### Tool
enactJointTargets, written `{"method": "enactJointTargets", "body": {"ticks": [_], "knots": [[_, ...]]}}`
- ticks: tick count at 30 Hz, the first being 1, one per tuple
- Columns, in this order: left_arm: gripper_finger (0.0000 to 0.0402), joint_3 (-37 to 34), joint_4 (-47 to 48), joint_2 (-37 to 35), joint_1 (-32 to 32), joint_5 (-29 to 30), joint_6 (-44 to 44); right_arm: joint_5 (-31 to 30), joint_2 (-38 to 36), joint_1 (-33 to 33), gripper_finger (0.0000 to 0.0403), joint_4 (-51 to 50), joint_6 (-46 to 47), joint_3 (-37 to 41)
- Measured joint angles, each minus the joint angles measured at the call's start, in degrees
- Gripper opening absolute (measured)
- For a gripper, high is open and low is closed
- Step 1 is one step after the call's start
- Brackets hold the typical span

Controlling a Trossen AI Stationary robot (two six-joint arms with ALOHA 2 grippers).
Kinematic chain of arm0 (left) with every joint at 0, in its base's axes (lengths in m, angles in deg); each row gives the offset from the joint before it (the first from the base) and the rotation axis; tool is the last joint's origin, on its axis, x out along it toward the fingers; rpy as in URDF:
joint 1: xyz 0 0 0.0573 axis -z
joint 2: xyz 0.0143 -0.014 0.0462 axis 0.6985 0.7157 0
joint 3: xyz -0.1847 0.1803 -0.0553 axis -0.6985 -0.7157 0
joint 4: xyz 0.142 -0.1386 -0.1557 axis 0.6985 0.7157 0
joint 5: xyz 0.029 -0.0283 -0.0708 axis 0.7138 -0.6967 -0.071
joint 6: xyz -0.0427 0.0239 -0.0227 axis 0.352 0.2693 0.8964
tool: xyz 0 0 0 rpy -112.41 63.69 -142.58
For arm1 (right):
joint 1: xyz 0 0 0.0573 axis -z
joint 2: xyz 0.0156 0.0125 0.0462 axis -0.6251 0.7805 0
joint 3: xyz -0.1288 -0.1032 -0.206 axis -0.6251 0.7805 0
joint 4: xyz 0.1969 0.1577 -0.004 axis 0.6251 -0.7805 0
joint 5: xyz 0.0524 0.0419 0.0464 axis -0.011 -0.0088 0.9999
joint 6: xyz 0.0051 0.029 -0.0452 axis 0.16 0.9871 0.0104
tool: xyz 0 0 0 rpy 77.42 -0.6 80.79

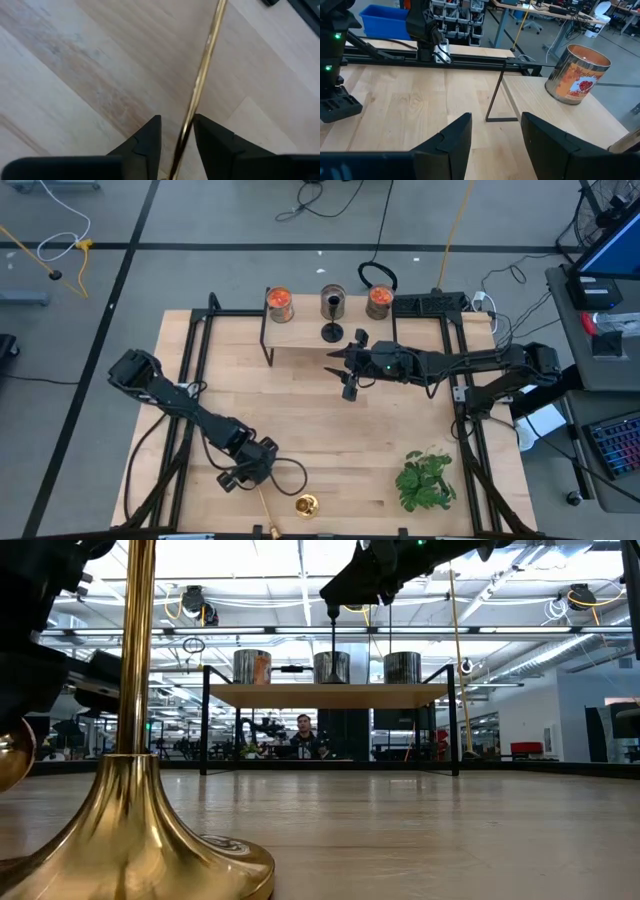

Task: Pick & Place candle stick holders
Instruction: Align the left gold candle holder with the other candle holder

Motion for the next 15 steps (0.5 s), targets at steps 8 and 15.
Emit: {"method": "enactJointTargets", "body": {"ticks": [8,15], "knots": [[0.0016,0.0,0.2,0.0,-2.0,-1.2,0.1,0.0,0.0,0.0,0.0171,0.0,0.0,0.0],[0.0034,0.0,0.6,0.0,-2.9,-1.4,-0.8,0.0,0.0,0.0,0.0171,0.0,0.0,0.0]]}}
